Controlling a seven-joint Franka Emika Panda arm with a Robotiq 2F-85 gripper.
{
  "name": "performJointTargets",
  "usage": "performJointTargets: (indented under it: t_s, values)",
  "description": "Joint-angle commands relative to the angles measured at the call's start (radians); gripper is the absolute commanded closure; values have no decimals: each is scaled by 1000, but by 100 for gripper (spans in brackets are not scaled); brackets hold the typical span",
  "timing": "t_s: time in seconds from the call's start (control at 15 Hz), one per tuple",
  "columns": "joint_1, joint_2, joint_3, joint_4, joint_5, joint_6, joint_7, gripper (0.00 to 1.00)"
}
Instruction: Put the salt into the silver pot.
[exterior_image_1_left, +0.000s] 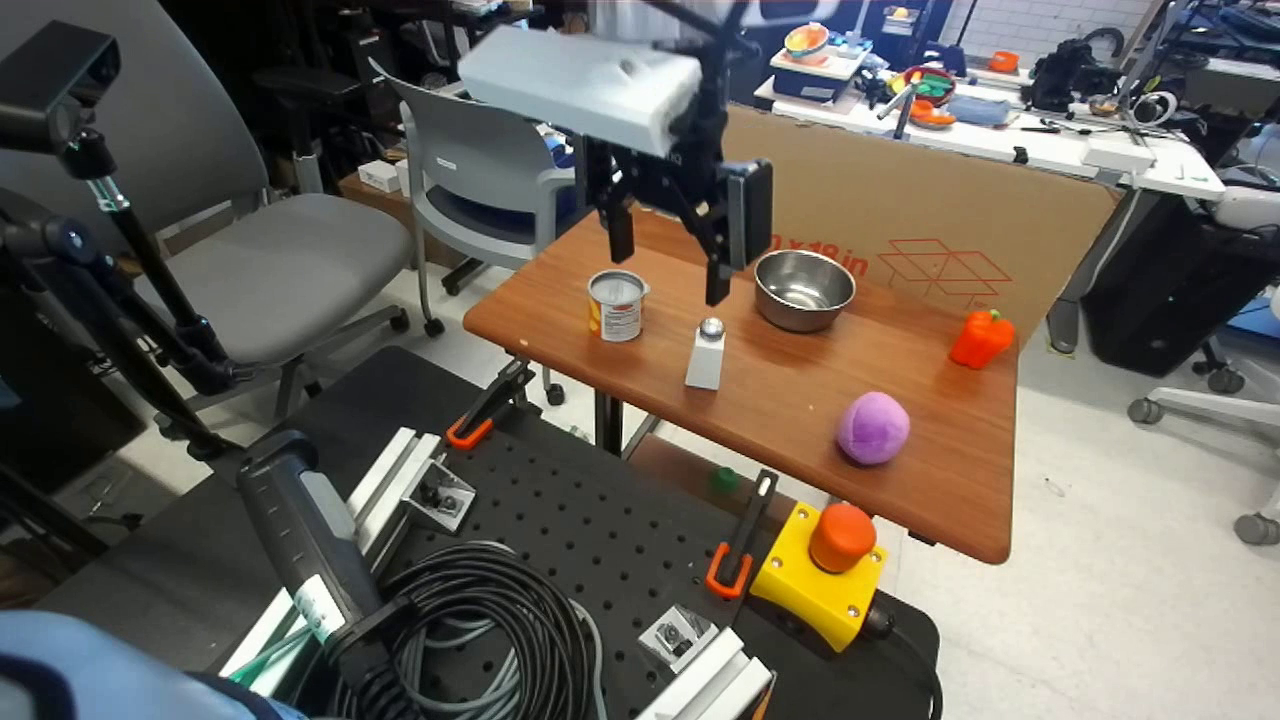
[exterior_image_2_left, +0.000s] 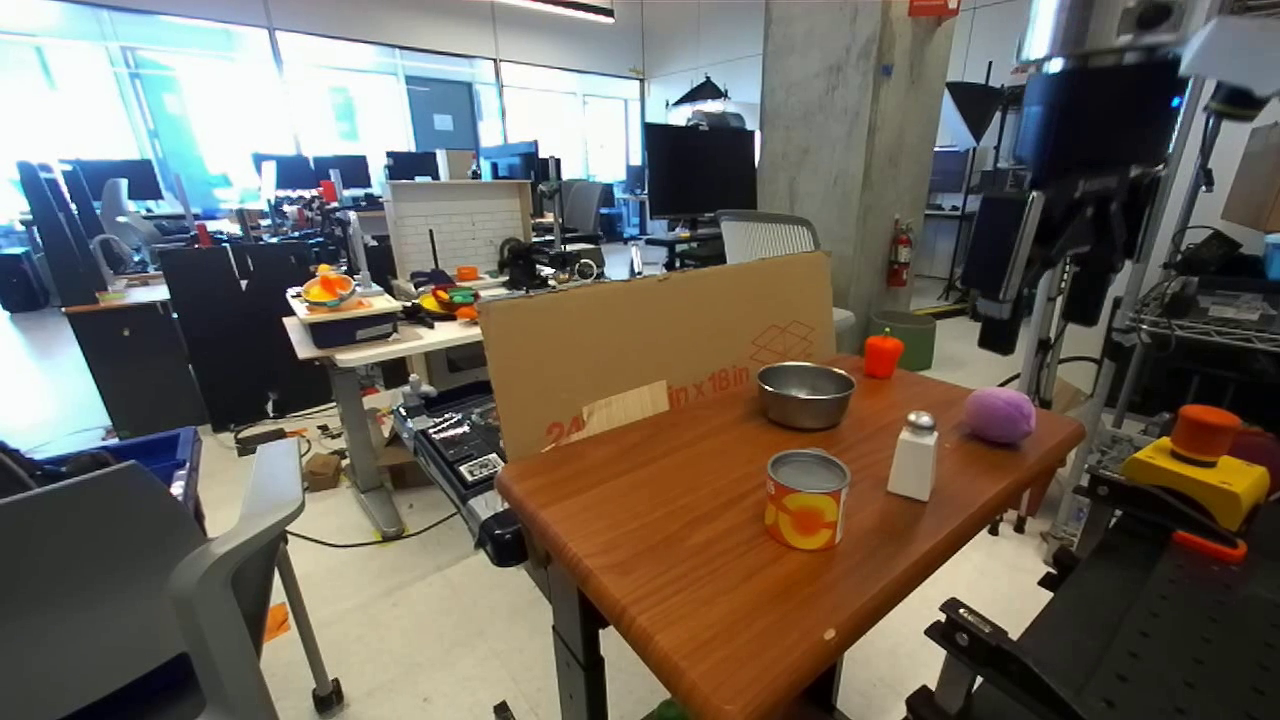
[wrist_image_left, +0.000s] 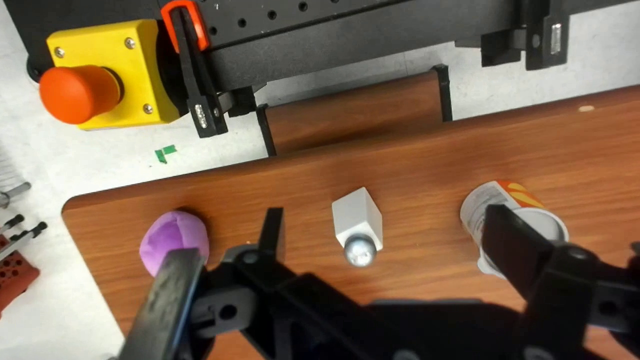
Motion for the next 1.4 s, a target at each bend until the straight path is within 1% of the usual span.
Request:
performJointTargets:
  t_s: [0.0,0.27,0.53,0.67,0.93,1.13,1.33]
  values:
    - [40,197,-98,74,44,43,-218,0]
    - [31,328,-137,137,-56,21,-309,0]
    - [56,418,-145,186,-109,56,-343,0]
    - [80,439,-146,194,-149,104,-331,0]
    - [130,469,-173,193,-262,243,-301,0]
    - [140,515,-185,228,-280,275,-330,0]
    - [131,566,-195,267,-268,258,-371,0]
